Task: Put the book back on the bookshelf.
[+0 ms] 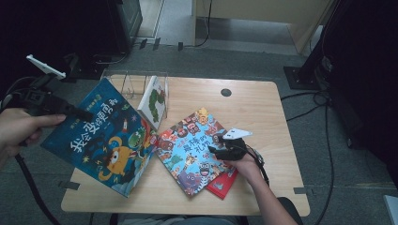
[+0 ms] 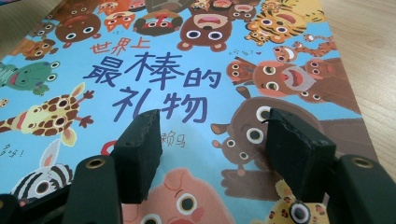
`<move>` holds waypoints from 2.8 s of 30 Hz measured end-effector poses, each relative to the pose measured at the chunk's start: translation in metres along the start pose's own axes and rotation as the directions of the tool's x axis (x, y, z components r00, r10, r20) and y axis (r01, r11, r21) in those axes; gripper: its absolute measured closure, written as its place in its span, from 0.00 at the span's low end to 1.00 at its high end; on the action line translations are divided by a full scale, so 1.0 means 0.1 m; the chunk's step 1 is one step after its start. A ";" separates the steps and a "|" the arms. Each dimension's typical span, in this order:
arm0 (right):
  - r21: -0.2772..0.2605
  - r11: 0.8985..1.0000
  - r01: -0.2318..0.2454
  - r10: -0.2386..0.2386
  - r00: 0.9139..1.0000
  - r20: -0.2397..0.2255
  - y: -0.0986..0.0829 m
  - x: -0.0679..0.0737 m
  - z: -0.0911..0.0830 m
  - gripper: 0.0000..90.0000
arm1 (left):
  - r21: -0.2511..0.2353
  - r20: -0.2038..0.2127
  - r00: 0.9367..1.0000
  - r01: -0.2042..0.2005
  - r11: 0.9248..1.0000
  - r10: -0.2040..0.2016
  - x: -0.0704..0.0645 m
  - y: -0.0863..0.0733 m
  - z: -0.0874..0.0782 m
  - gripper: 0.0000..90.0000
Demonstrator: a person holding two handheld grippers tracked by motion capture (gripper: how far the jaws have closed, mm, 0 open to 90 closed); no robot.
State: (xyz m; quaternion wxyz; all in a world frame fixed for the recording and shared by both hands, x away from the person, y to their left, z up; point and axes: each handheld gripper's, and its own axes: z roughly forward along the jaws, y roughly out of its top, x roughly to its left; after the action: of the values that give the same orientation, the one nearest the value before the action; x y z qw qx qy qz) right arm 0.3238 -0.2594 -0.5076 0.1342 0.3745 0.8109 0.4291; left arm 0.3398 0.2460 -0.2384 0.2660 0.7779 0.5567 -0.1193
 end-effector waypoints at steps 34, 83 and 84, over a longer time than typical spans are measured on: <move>-0.005 1.000 0.018 -0.018 1.000 0.020 -0.01 0.02 0.01 0.40 | -0.146 -0.118 0.942 0.296 0.944 -0.314 0.86 0.17 -0.34 0.93; -0.004 0.999 0.051 -0.051 0.997 0.051 -0.03 0.05 0.00 0.39 | -0.187 -0.183 0.938 0.263 0.947 -0.296 1.07 1.34 -0.13 0.93; -0.006 0.999 0.048 -0.048 0.997 0.053 -0.03 0.05 0.00 0.39 | -0.193 -0.175 0.939 0.263 0.945 -0.297 1.07 1.35 -0.12 0.93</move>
State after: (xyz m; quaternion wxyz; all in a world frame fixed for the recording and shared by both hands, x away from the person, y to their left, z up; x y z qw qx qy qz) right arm 0.3185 -0.2565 -0.5099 0.1672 0.3657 0.8143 0.4186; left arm 0.5020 0.3065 -0.2422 0.2527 0.6733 0.6942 -0.0296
